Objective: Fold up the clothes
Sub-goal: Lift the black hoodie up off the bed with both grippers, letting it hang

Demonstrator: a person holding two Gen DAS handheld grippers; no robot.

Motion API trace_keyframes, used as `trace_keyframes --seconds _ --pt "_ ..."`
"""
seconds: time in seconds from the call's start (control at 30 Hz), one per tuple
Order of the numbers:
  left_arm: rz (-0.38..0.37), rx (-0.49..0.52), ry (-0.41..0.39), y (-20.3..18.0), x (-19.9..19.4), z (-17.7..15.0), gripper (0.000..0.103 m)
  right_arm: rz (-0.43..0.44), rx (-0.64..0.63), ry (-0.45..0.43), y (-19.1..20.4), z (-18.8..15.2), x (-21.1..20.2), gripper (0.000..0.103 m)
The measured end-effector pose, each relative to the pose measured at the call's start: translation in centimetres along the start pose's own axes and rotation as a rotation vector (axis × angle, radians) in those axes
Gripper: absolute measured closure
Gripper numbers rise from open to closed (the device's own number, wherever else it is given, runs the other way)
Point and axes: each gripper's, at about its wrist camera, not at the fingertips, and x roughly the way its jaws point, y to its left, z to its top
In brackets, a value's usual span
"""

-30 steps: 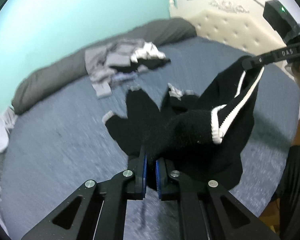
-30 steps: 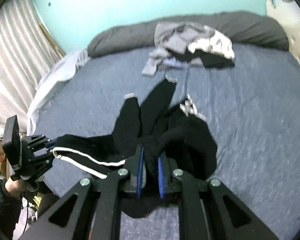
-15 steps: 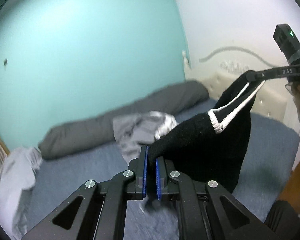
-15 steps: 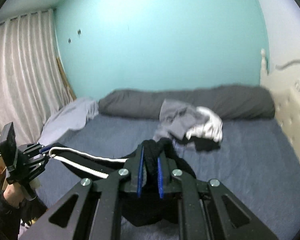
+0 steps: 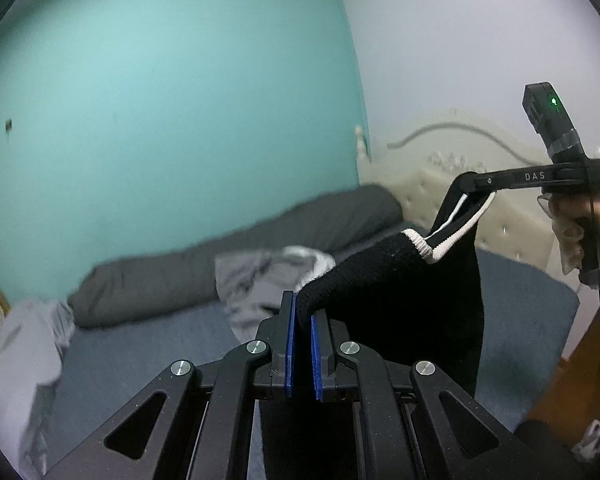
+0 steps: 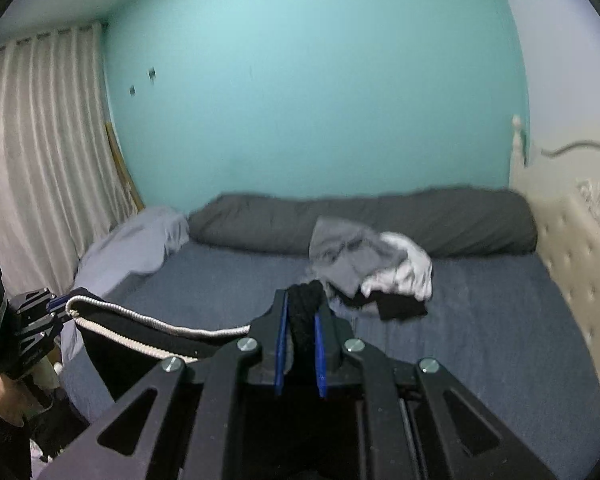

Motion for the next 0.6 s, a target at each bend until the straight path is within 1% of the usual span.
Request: trace_keyframes --seconds 0.07,0.13,0.3,0.47,0.6 --pt "-0.027 -0.013 0.041 -0.2 1.7 -2.1 0.096 -0.004 0.015 0.037 -0.6 -1.7 2.1 0.092" --pt "-0.035 -0.012 0.083 -0.8 3.3 -4.2 0.096 -0.015 0.023 0.082 -1.1 -3.6 4.4 0.092" --pt "-0.055 -0.053 0.181 0.0 8.0 -9.0 0.096 -0.006 0.030 0.152 -1.9 -7.1 8.3 0.092" --pt "-0.065 -0.091 0.237 0.7 10.8 -12.3 0.096 0.007 0.036 0.220 -2.7 -10.4 12.0 0.092" --pt "-0.065 -0.115 0.262 1.0 12.0 -14.1 0.096 0.029 0.044 0.234 -2.9 -12.1 12.8 0.092"
